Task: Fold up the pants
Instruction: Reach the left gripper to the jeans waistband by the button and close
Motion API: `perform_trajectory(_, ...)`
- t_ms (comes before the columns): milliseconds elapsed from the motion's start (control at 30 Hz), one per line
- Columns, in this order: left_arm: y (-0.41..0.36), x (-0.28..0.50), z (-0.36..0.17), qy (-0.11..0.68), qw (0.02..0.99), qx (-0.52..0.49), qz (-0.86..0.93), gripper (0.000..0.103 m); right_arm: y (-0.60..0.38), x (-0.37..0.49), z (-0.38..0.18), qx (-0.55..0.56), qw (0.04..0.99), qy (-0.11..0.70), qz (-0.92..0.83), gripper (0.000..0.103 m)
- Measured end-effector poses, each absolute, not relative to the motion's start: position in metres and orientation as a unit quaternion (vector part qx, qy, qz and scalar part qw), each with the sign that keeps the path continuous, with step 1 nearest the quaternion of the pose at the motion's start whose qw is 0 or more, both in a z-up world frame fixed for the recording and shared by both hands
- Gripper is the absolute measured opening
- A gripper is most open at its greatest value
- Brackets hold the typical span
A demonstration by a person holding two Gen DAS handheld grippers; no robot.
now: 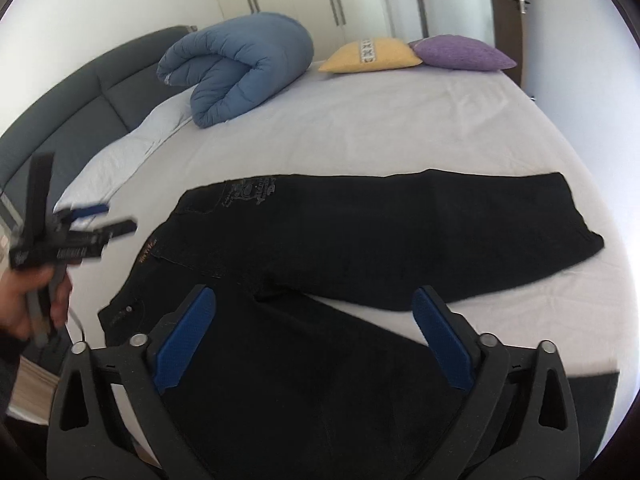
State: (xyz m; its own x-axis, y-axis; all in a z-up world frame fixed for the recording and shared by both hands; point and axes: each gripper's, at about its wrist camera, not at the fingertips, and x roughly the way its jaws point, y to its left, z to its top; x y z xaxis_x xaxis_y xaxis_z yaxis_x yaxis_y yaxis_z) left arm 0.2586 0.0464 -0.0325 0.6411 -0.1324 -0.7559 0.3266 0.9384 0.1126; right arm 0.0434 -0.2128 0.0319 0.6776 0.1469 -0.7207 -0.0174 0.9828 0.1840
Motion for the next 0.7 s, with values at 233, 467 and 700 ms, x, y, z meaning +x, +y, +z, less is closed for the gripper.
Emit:
perform_trajectory(233,0.028,0.389,-0.073,0.458,0.834,0.209,-0.226,0.103,-0.215,0.1,-0.01,0.023,0.895,0.43,0.112,0.053)
perform_trajectory(467,0.027,0.458,-0.124,0.525,0.768,0.253,-0.265,0.055,-0.224,0.137,-0.031,0.013,0.884,0.431,0.183,0.053)
perform_trajectory(700,0.045,0.48,-0.151,0.58,0.728,0.233,-0.282,0.06,-0.217,0.147,-0.036,0.003,0.874,0.438,0.213,0.053)
